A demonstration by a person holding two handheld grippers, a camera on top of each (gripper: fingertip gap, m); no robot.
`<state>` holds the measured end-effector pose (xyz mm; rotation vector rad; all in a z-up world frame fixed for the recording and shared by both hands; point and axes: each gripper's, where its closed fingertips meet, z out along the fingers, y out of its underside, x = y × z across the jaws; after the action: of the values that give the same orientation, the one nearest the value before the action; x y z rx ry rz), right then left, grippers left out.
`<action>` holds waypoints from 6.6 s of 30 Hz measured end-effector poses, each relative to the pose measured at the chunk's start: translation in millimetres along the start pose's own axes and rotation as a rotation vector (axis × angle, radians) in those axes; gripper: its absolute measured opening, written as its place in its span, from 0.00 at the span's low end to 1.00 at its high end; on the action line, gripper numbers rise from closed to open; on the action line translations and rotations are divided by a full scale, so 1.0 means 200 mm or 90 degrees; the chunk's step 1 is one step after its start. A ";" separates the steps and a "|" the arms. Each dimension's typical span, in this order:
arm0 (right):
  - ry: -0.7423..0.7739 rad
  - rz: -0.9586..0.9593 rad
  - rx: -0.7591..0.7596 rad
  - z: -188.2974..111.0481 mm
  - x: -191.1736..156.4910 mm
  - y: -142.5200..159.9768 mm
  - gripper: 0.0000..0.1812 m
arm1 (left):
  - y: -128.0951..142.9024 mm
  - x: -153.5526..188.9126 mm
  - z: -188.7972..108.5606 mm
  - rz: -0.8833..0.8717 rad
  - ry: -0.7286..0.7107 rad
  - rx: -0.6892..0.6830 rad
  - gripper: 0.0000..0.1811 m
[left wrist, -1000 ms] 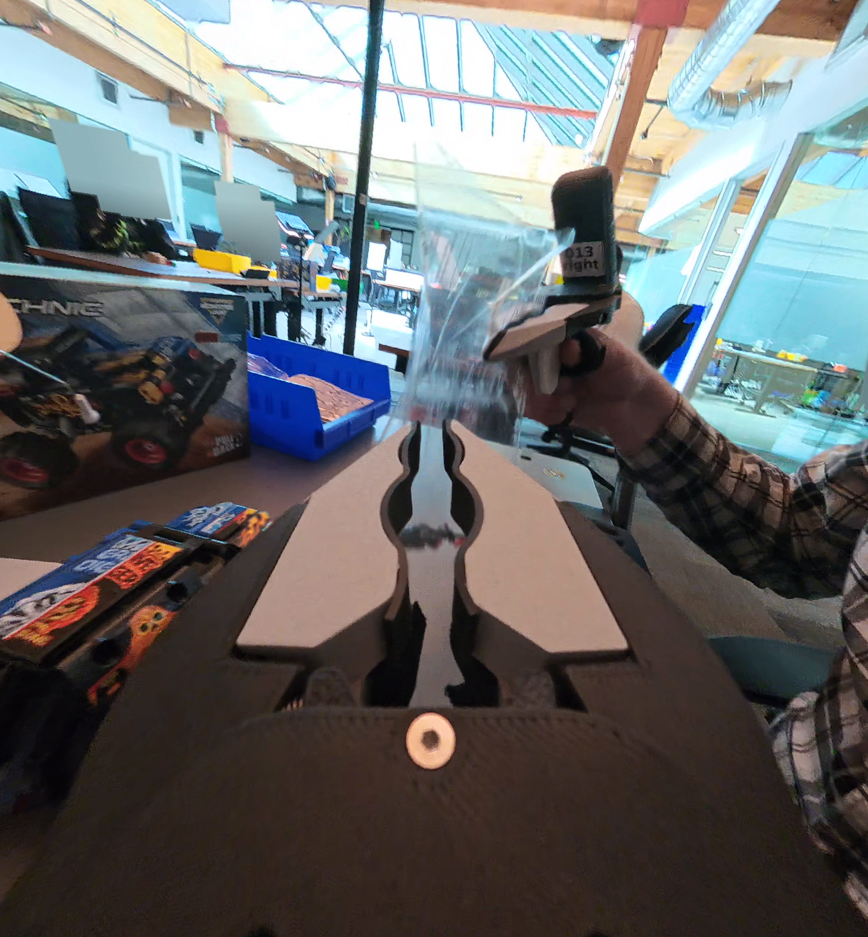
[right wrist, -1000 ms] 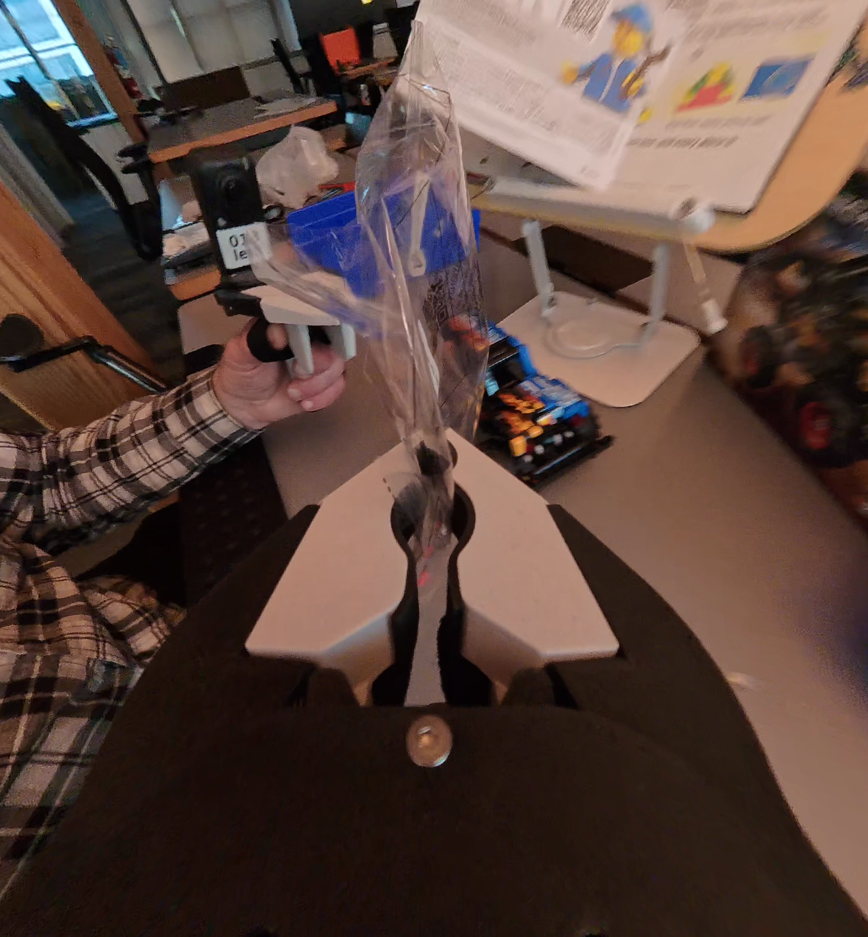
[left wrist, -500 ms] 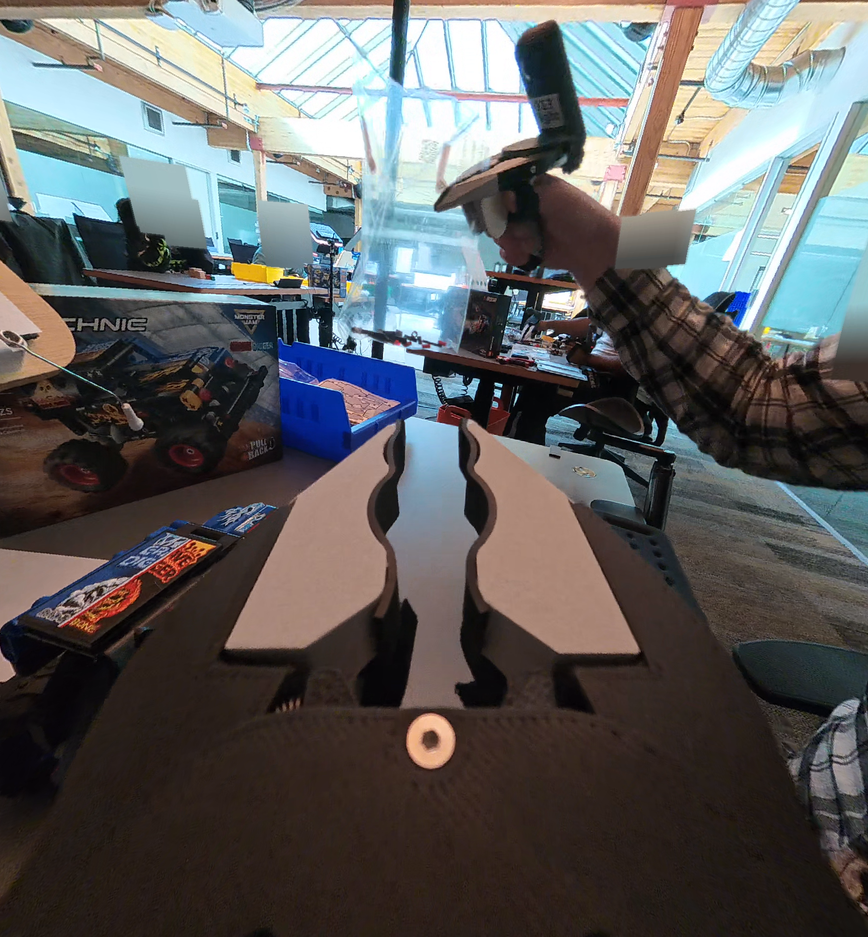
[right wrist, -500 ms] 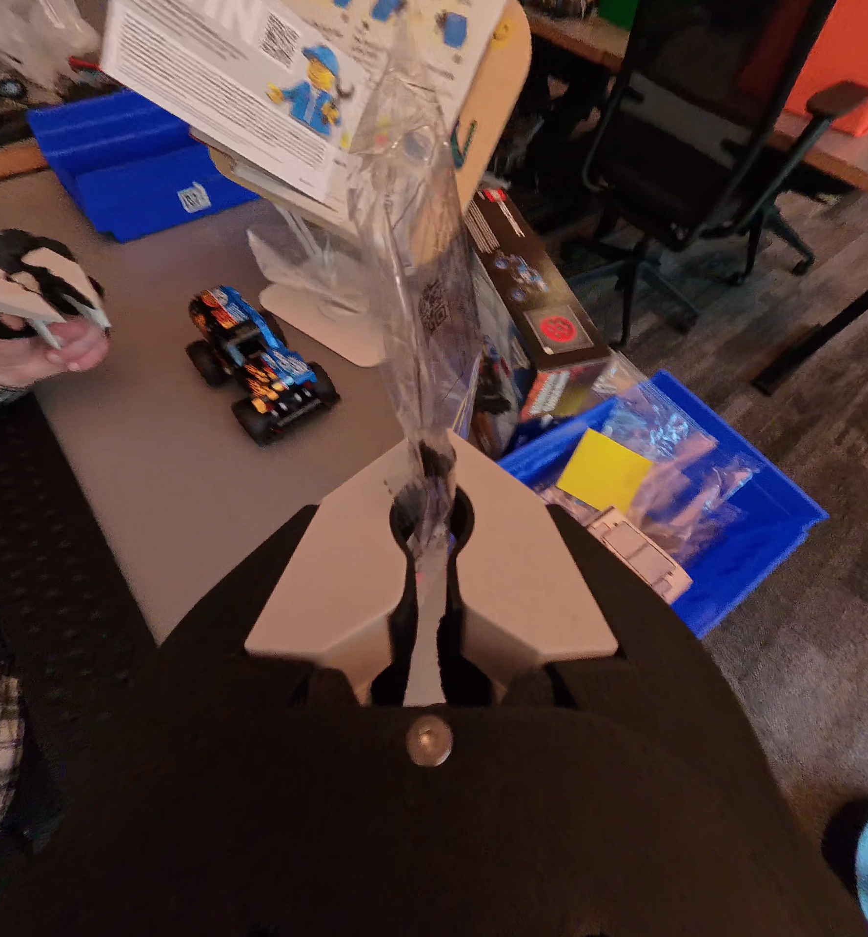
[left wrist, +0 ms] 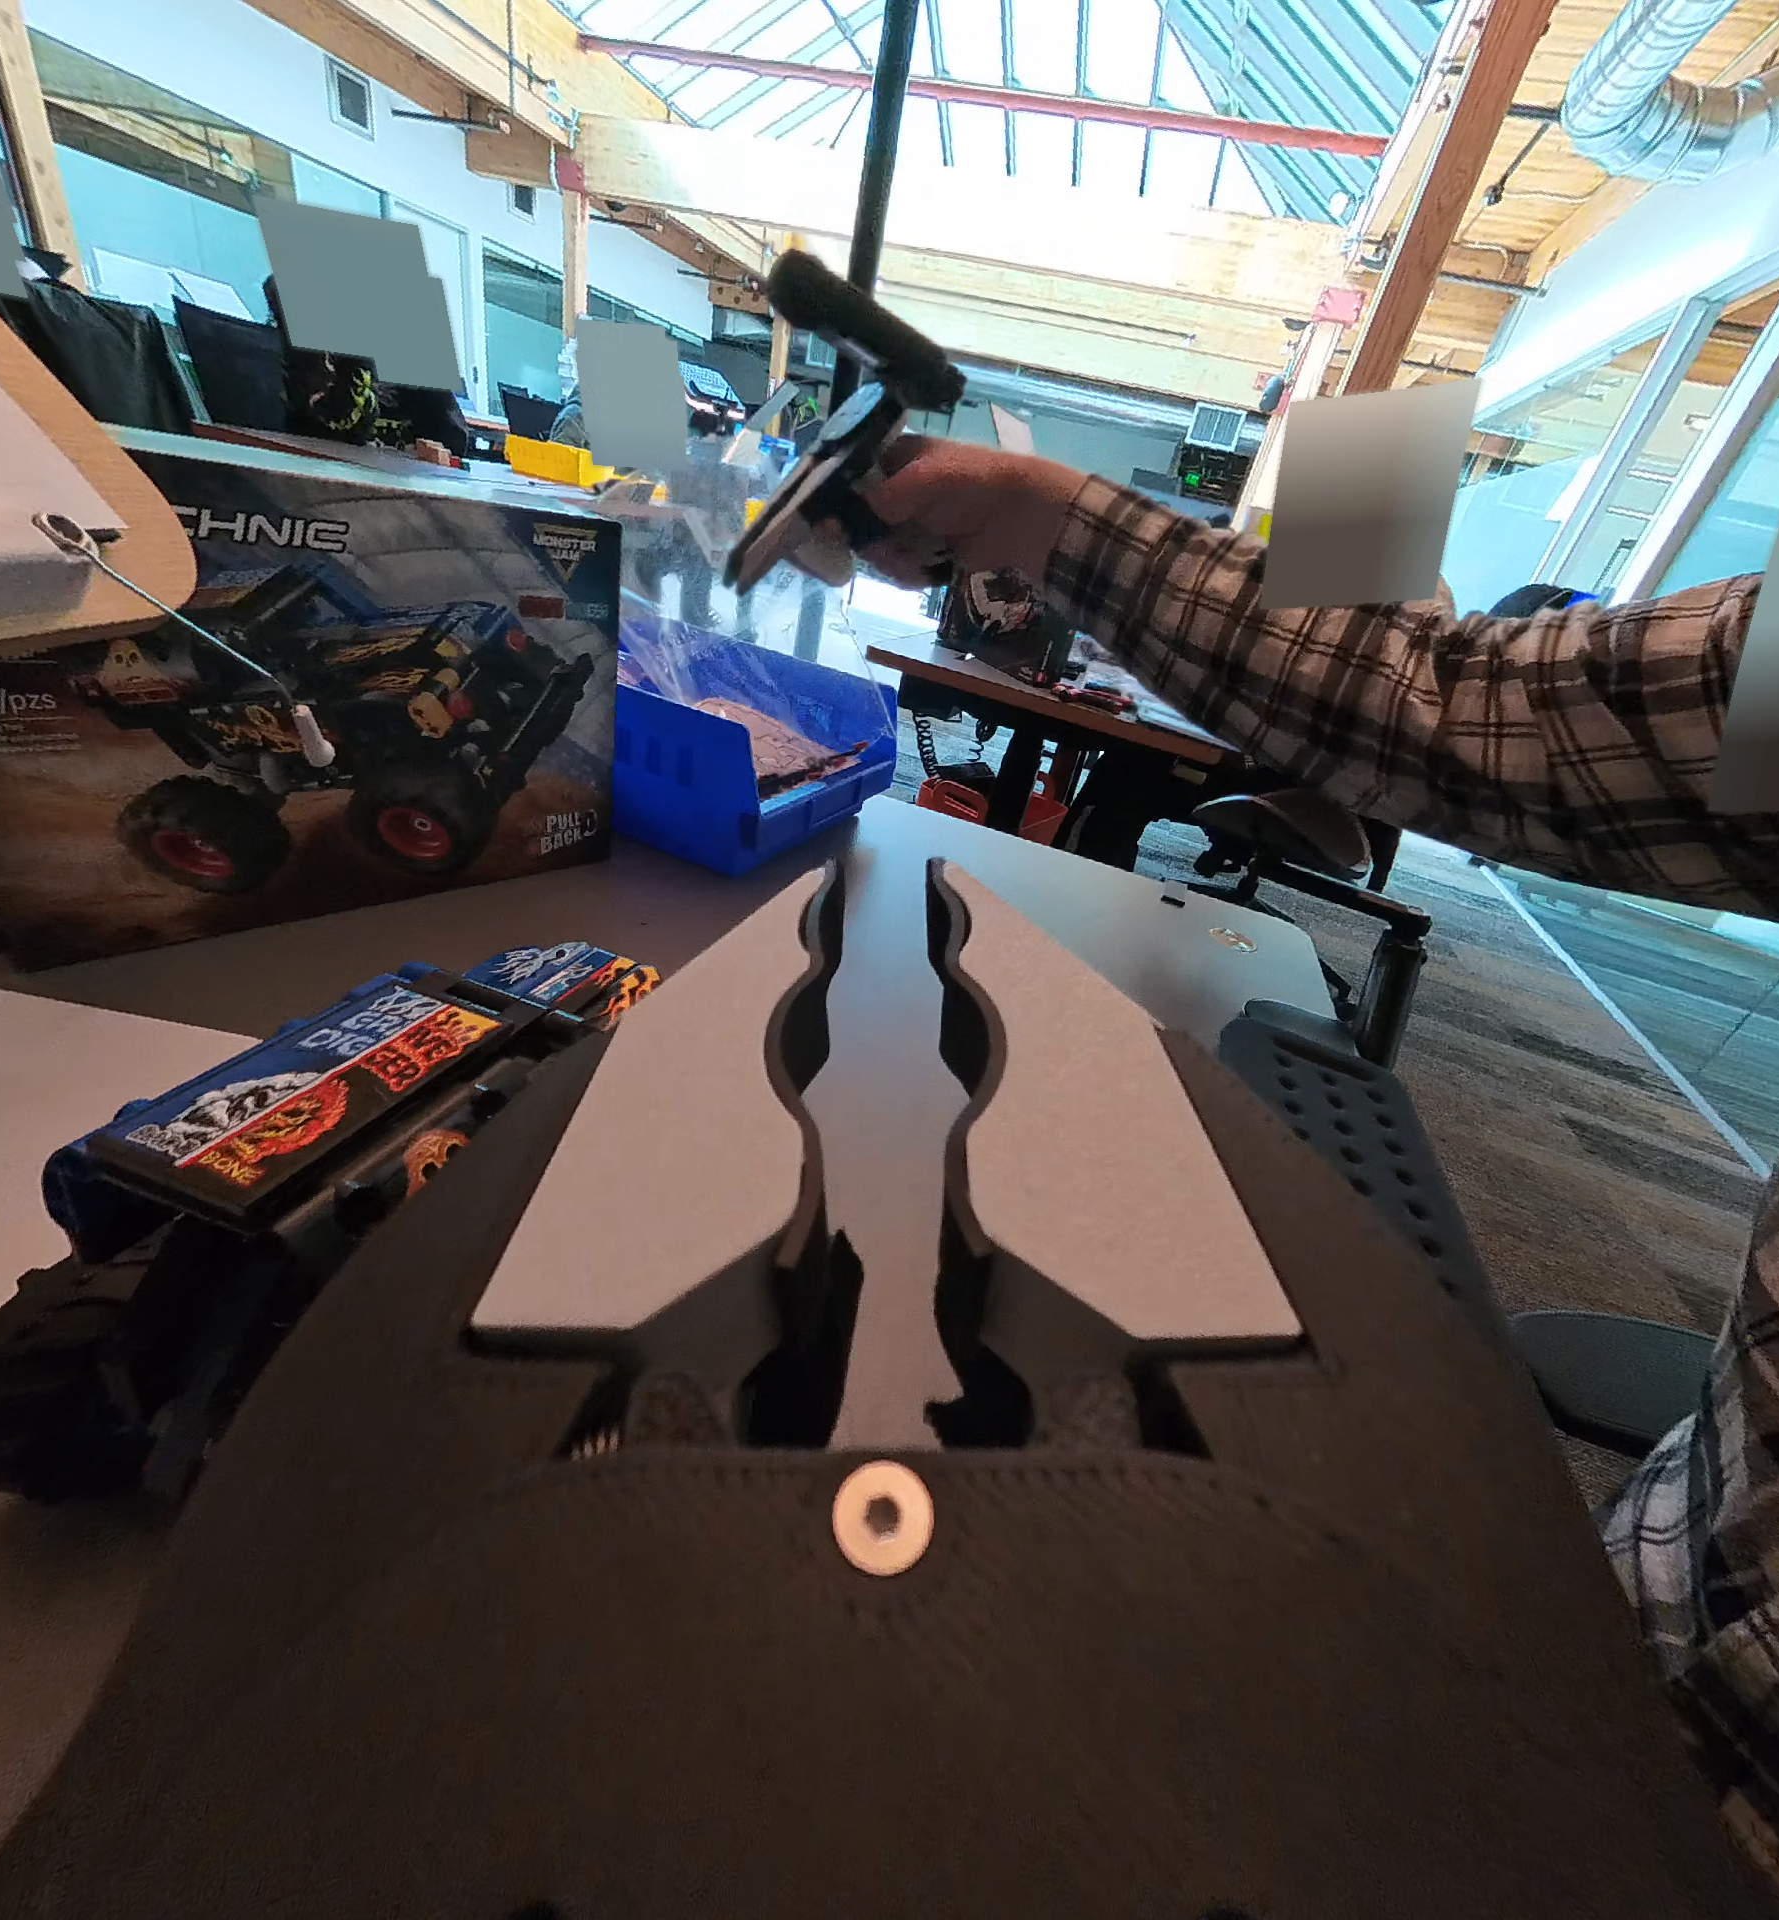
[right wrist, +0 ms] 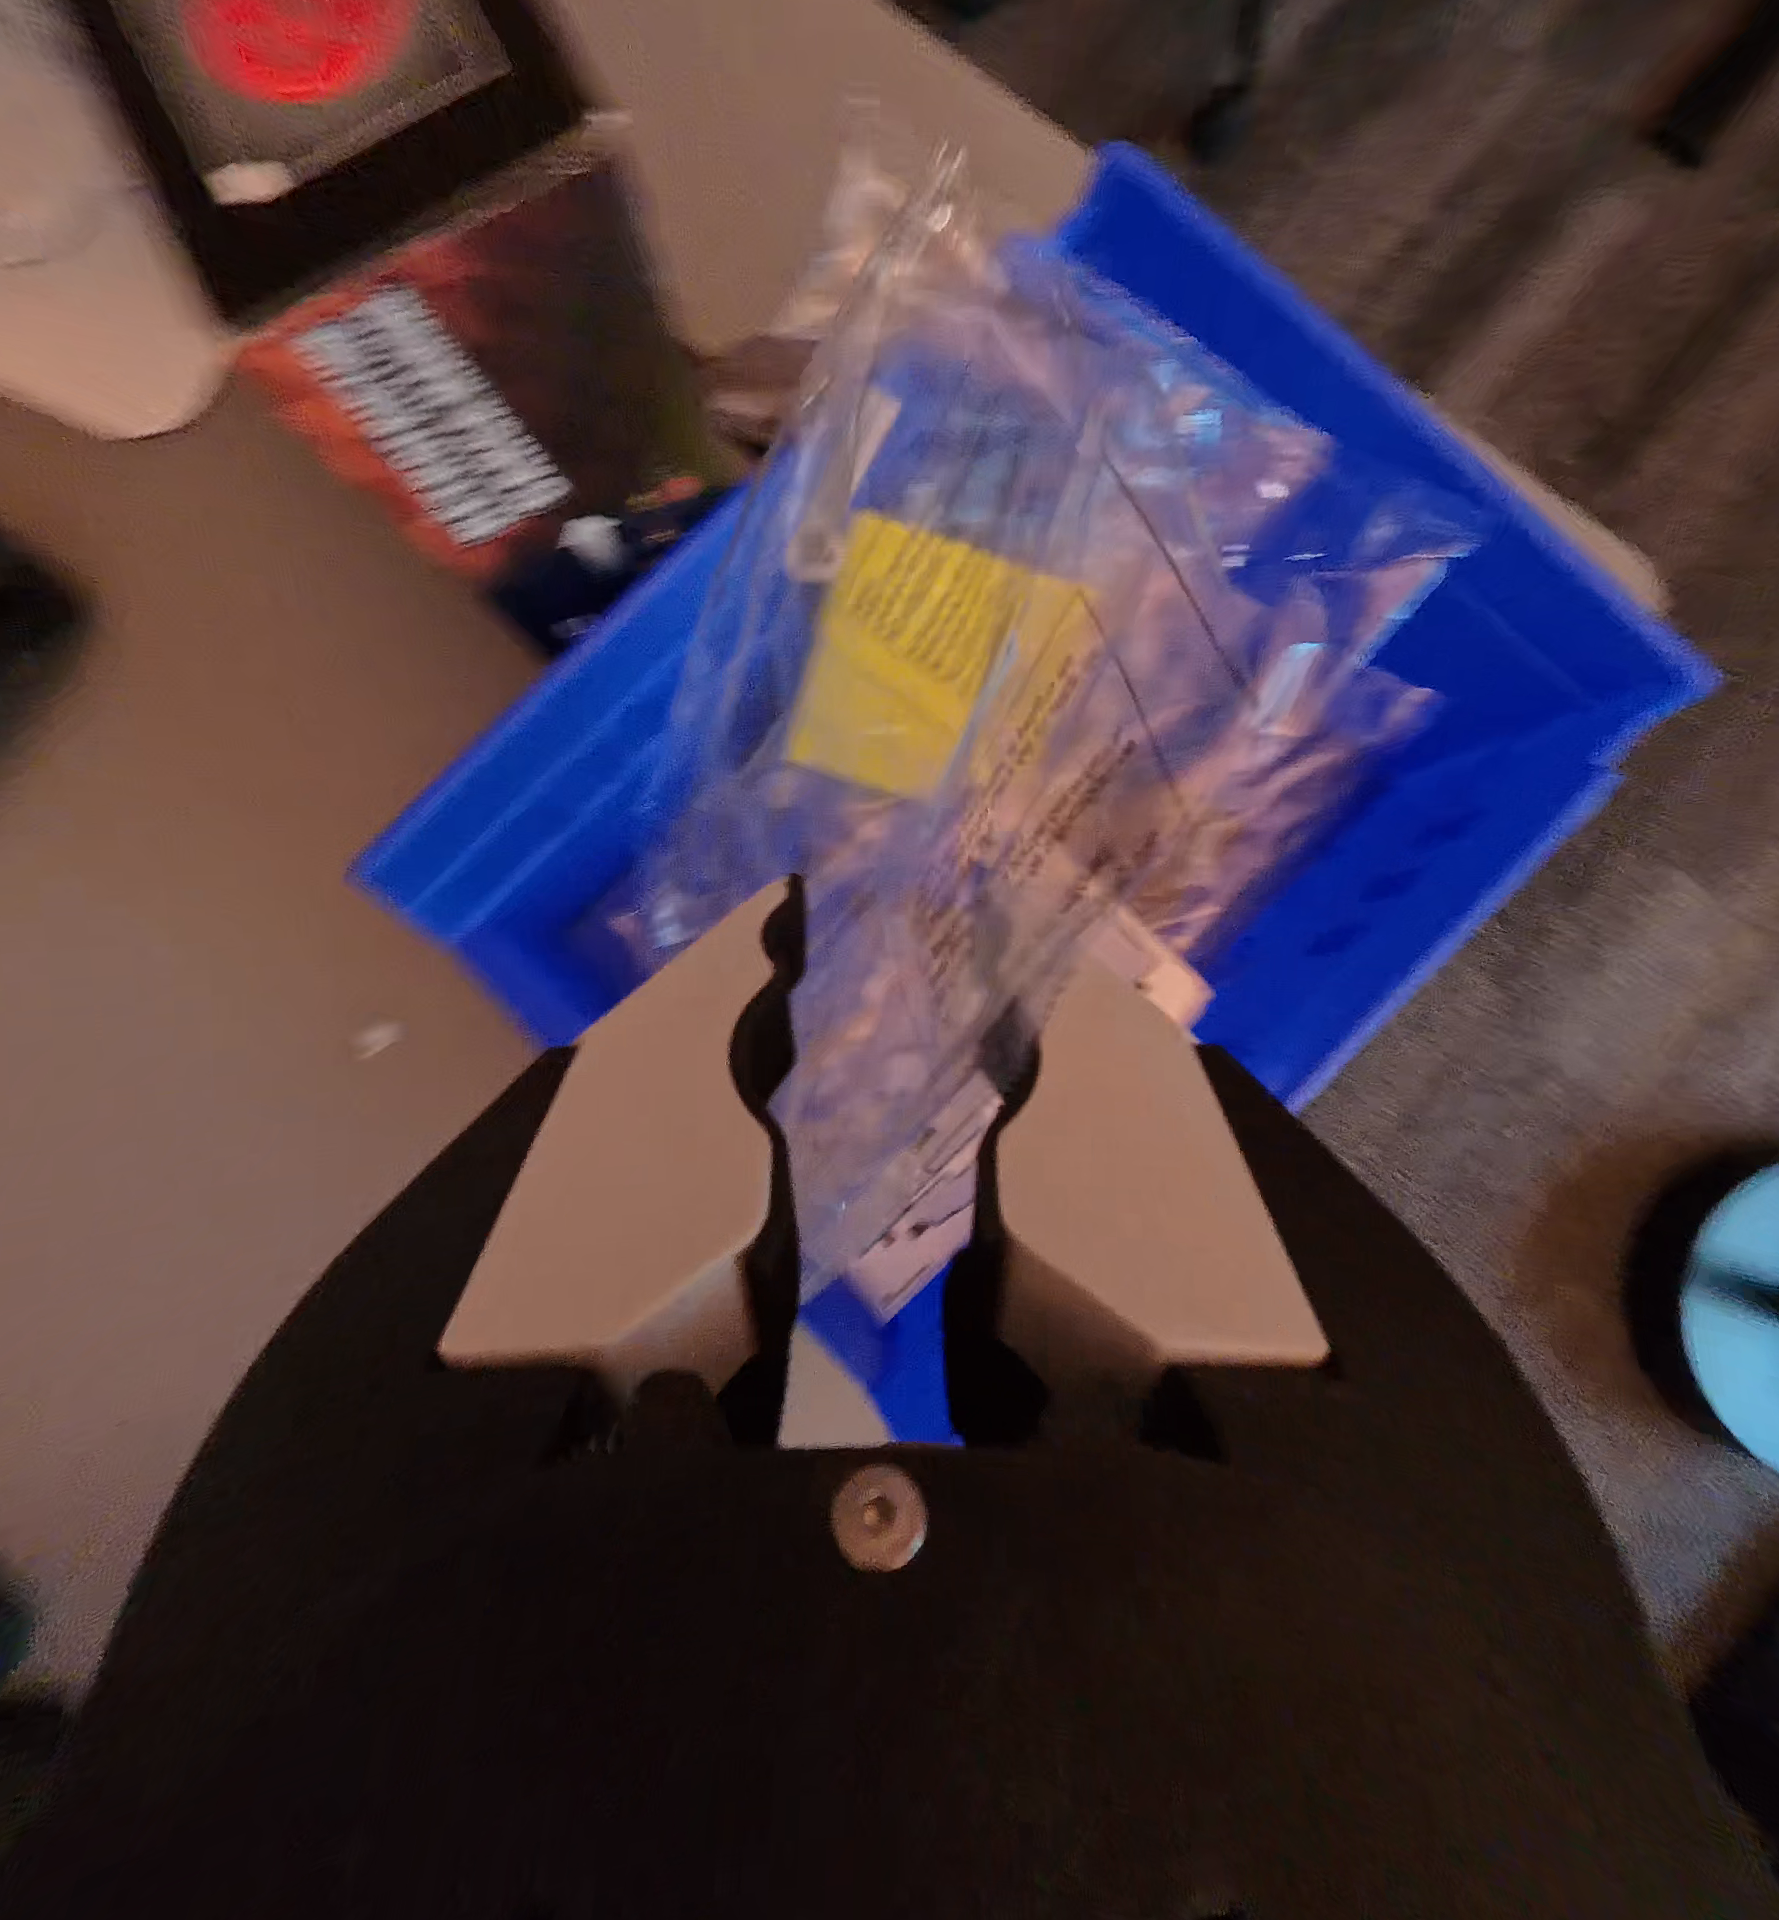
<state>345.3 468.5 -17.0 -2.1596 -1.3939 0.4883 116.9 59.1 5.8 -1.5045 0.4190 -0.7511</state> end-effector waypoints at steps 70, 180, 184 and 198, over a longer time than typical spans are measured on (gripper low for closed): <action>-0.066 -0.114 0.287 0.28 -1.61 -0.17 0.23 | -0.06 -0.41 -0.23 0.028 -0.305 0.004 0.44; 0.010 -0.239 0.585 0.09 -2.22 -0.83 0.41 | -0.77 -0.07 0.22 -0.004 -0.104 0.132 0.02; -0.011 -0.248 0.596 0.07 -2.20 -0.78 0.21 | -0.77 -0.05 0.24 -0.010 -0.074 0.136 0.04; -0.298 -0.100 0.639 -0.10 -2.01 -0.71 0.01 | -0.83 -0.13 0.09 0.091 -0.104 0.143 0.12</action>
<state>90.4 144.7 92.7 -1.1460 -1.1307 1.3432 81.3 105.4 163.5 -1.2985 0.3040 -0.5402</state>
